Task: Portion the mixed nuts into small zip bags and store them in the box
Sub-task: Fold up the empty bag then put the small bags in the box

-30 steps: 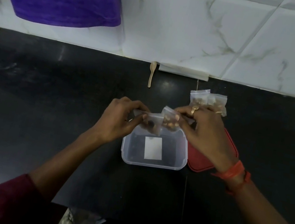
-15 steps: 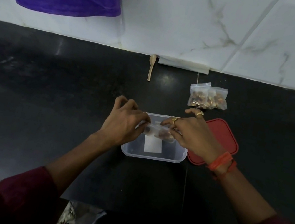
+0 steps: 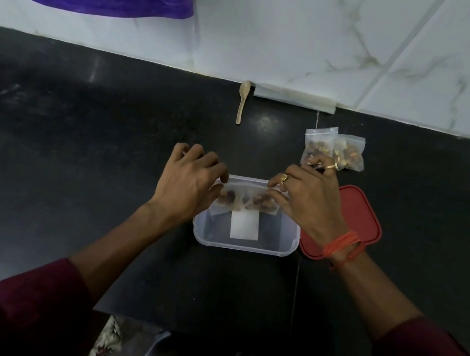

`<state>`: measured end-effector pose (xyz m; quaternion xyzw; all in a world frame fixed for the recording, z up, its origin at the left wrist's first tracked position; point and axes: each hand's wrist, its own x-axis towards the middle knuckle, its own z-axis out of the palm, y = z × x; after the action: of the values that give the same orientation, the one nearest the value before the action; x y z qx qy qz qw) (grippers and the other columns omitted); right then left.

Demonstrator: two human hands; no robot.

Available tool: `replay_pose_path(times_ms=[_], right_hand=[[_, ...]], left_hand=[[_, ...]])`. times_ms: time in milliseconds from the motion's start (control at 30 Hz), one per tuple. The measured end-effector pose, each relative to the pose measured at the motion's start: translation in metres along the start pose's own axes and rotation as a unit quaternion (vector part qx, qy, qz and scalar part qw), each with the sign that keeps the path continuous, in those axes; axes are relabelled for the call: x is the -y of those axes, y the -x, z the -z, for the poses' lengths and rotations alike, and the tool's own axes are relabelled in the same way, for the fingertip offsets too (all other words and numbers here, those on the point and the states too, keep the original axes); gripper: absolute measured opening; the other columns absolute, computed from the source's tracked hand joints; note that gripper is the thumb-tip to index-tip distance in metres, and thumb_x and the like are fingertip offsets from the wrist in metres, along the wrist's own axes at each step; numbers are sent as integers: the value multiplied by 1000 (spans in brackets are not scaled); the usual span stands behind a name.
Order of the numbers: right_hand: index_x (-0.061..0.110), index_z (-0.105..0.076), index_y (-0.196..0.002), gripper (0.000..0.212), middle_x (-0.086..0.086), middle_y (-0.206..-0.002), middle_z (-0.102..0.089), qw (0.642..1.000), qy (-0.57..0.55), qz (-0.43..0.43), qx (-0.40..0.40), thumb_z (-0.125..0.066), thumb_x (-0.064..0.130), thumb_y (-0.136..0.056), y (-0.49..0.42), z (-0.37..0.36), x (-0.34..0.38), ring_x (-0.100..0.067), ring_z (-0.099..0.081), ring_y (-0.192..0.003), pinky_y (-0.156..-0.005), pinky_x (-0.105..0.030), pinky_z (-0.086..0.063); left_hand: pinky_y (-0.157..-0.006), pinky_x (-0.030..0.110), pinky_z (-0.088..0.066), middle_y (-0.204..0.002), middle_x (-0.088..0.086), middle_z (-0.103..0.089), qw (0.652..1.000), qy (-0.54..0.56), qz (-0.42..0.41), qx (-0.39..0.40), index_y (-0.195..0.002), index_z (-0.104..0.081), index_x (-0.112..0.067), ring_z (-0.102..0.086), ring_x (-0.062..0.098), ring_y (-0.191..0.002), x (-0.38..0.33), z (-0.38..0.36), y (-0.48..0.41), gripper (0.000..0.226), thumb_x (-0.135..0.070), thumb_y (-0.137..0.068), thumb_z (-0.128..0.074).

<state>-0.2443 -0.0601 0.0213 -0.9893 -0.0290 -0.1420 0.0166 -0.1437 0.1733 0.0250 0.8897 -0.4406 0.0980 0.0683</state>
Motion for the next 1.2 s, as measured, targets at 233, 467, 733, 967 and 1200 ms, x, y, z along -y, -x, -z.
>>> replay_pose_path(times_ms=[233,467,733,967,1200], right_hand=[[27,-68,-94,30,5,-84,-62,998,-12,-67,16,-82,44,-74,-4,2,-2,-20,-66,-83,-92,-41,-33],[28,-75,-91,22,6,-89,-71,994,-57,-86,44,-77,48,-81,-3,0,-10,-19,-67,-90,-87,-42,-45],[27,-74,-102,31,6,-94,-68,987,-139,-75,-1,-68,50,-83,6,15,5,-16,-64,-88,-79,-38,-50],[22,-68,-117,31,2,-121,-67,968,-102,16,227,-55,42,-97,18,16,41,-20,-63,-109,-85,-36,-49],[10,-64,-113,32,-10,-121,-63,947,-48,18,318,-47,36,-104,6,12,47,-27,-59,-110,-84,-35,-38]], left_hand=[[-67,34,-47,-101,2,-61,996,74,51,8,-103,-63,-20,-56,20,-84,7,-8,-6,31,-34,-79,-78],[-68,36,-54,-99,-3,-65,990,129,49,13,-102,-68,-22,-61,15,-86,13,-16,-14,23,-37,-85,-71],[-69,36,-52,-102,-3,-64,990,137,33,6,-104,-67,-23,-58,15,-88,14,-10,-18,33,-41,-78,-76],[-77,32,-49,-107,1,-67,981,63,-138,122,-111,-67,-20,-65,20,-93,-26,4,-7,26,-39,-96,-57],[-77,37,-52,-110,6,-66,933,-68,-129,330,-109,-63,-12,-65,26,-88,-39,-19,-12,32,-38,-100,-47]])
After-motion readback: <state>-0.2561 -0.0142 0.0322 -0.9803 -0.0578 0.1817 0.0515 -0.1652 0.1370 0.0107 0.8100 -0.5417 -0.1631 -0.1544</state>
